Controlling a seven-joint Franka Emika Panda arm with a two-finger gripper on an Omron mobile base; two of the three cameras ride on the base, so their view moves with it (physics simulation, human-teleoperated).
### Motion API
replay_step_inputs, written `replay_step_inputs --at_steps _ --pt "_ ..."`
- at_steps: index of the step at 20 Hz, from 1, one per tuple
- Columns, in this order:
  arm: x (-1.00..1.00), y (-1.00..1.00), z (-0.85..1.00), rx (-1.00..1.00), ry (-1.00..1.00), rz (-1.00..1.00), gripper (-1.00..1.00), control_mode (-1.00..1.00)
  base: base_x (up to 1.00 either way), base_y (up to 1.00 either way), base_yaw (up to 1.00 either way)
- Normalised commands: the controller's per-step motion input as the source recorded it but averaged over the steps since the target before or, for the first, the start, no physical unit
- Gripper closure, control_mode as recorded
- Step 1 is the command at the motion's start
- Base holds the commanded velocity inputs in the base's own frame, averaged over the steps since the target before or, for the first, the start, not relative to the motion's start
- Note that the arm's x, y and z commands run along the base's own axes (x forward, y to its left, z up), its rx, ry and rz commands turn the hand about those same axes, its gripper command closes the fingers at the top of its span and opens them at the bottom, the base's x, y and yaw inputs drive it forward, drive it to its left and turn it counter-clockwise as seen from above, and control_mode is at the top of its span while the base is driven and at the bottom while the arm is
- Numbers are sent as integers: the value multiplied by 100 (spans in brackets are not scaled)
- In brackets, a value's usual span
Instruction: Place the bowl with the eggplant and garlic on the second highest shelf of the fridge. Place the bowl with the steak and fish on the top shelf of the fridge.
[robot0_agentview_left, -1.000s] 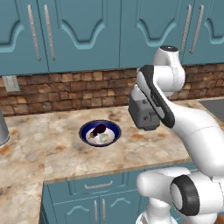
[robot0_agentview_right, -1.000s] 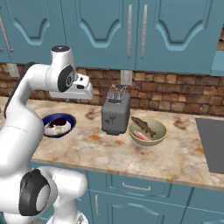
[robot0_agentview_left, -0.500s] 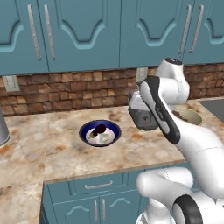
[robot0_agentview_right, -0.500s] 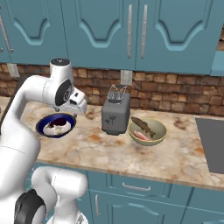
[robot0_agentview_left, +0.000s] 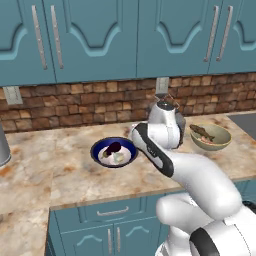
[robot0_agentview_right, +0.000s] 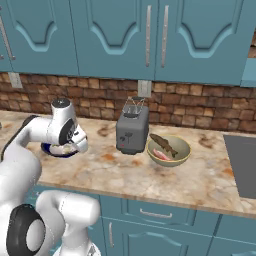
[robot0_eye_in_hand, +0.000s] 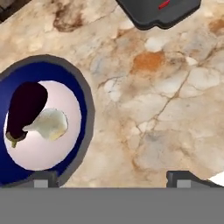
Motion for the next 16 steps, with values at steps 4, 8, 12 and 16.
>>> replay_step_inputs --at_steps 4,8,12,16 --pt "51 1 -54 2 12 -17 -100 -100 0 0 0" --pt "9 16 -18 2 5 -1 -100 -100 0 0 0" --pt "17 23 -44 1 12 6 -100 -100 0 0 0" --pt "27 19 -35 0 10 1 -100 -100 0 0 0"
